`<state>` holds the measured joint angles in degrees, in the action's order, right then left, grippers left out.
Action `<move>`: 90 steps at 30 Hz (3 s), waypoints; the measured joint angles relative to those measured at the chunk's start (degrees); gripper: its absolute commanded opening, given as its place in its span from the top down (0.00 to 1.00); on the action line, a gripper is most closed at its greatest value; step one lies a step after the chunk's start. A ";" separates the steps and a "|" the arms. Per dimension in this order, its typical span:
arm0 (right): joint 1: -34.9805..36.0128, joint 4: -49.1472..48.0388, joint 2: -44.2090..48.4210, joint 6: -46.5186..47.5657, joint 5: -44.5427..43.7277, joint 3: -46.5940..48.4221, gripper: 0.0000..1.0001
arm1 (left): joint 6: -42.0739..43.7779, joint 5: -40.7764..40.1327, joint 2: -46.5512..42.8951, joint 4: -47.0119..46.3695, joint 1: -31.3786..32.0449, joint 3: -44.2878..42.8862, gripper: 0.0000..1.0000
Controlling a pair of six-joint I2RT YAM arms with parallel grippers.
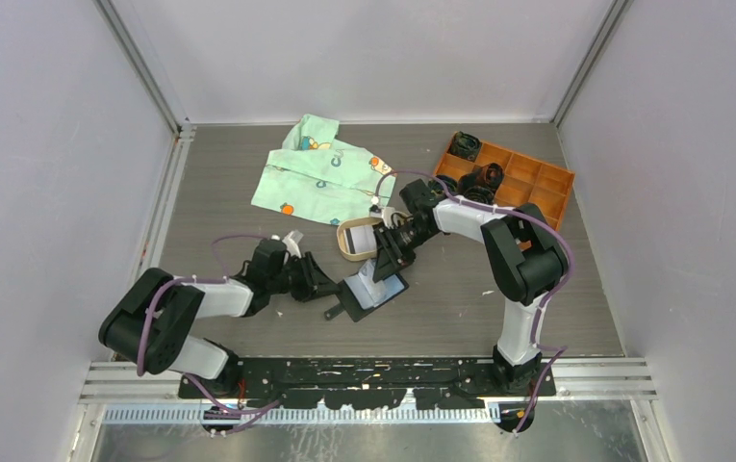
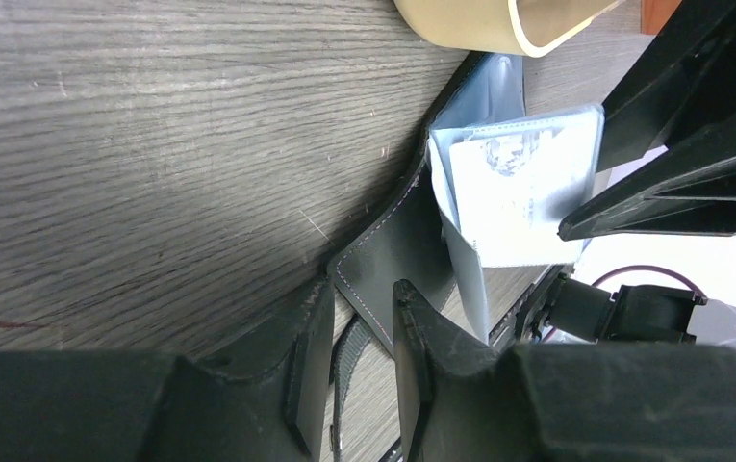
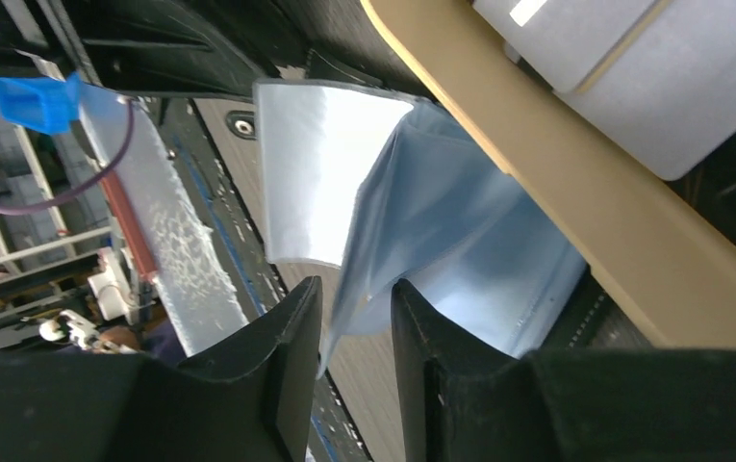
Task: Put the credit cards into the card holder
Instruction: Turn over the card slot in the card holder.
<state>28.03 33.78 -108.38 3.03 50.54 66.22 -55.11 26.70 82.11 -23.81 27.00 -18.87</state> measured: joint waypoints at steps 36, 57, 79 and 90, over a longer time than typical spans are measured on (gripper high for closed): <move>0.00 -7.08 0.00 -10.86 4.74 -1.18 0.70 | -0.57 -2.71 -11.63 7.23 6.29 -2.08 0.65; 4.13 -1.27 -0.02 -6.01 7.34 0.92 0.60 | -1.99 -3.13 -5.25 0.39 7.13 -3.63 0.64; 8.33 -8.76 24.02 34.60 -8.96 -16.11 0.27 | -1.31 -3.54 -3.78 0.28 7.13 -3.63 0.68; 16.52 -14.60 17.46 41.00 -20.98 -16.31 0.24 | -1.38 -3.08 -2.95 0.04 7.13 -3.89 0.68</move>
<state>44.56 19.18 -90.91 44.03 29.56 49.91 -56.49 23.62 79.15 -23.77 34.13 -22.76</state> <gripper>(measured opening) 0.735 0.324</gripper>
